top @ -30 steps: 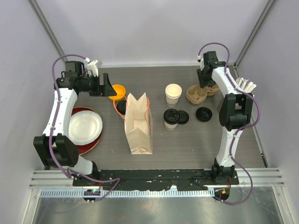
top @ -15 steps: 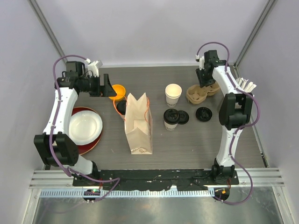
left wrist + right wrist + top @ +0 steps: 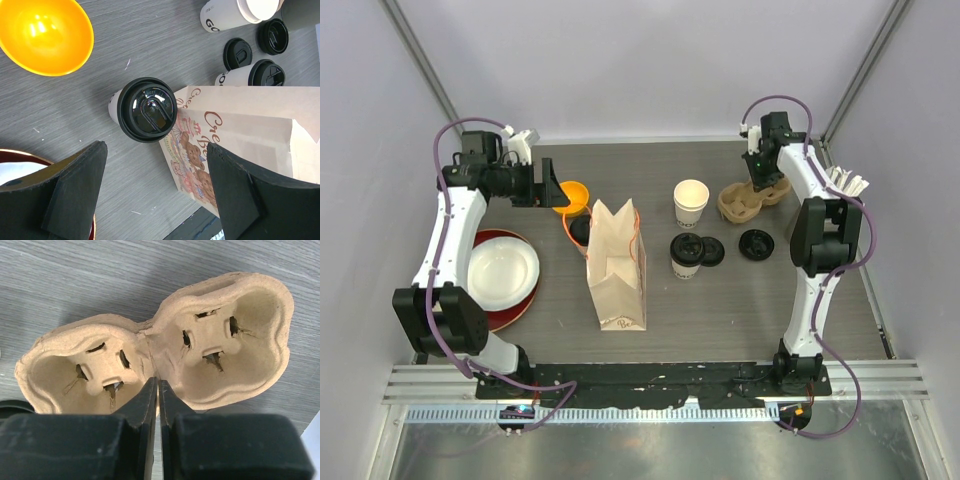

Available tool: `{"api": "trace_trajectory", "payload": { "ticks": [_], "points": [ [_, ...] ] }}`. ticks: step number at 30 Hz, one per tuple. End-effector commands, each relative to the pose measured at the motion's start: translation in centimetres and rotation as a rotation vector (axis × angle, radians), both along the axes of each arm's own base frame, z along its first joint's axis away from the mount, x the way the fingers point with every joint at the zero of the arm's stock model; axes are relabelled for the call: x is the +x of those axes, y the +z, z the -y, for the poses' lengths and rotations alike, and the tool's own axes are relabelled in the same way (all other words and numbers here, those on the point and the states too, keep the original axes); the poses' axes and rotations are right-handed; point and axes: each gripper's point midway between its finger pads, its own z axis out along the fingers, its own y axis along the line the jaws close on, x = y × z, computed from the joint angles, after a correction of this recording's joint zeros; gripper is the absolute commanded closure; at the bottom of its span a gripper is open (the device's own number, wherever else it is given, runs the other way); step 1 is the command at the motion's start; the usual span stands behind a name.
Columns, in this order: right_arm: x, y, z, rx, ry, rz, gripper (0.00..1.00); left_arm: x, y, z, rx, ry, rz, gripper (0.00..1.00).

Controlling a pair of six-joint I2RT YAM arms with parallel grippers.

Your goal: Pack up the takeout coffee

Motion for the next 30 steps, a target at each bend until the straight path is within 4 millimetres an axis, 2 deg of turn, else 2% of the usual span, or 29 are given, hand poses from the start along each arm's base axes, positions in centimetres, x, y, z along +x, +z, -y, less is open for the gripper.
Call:
{"api": "trace_trajectory", "payload": {
  "ticks": [1, 3, 4, 6, 7, 10, 16, 20, 23, 27, 30],
  "points": [
    [0.2, 3.4, -0.6, 0.014, 0.045, 0.084, 0.92, 0.4, 1.3, 0.1, -0.016, -0.02, 0.032, 0.15],
    [0.2, 3.4, -0.4, 0.005, 0.042, 0.085, 0.92, 0.4, 1.3, 0.1, -0.016, -0.018, 0.032, 0.15],
    [0.1, 3.2, -0.4, 0.002, 0.042, 0.08, 0.88, 0.4, 1.3, 0.1, -0.017, -0.02, 0.033, 0.15],
    [0.2, 3.3, -0.3, -0.008, 0.042, 0.09, 0.7, 0.4, 1.3, 0.2, -0.018, -0.021, 0.033, 0.15],
    [0.3, 3.1, -0.1, -0.013, 0.043, 0.088, 0.55, 0.3, 1.3, 0.2, -0.019, -0.022, 0.032, 0.15],
    [0.6, 2.7, -0.3, -0.011, 0.059, 0.093, 0.48, 0.4, 1.3, 0.2, -0.021, -0.023, 0.032, 0.15],
    [1.3, 1.7, -0.2, -0.033, 0.068, 0.092, 0.47, 0.4, 1.3, 0.3, -0.024, -0.026, 0.029, 0.15],
    [1.6, 1.2, 0.8, -0.112, 0.049, 0.091, 0.47, 0.4, 1.3, 0.3, -0.024, -0.026, 0.03, 0.15],
    [1.9, 0.9, 0.5, -0.102, 0.07, 0.089, 0.48, 0.4, 1.3, 0.3, -0.025, -0.027, 0.029, 0.15],
    [1.8, 1.0, -0.2, -0.068, 0.088, 0.085, 0.64, 0.4, 1.4, 0.3, -0.025, -0.027, 0.031, 0.15],
    [1.6, 1.1, -0.3, -0.065, 0.099, 0.084, 0.65, 0.3, 1.3, 0.3, -0.025, -0.027, 0.031, 0.15]
  ]
}}
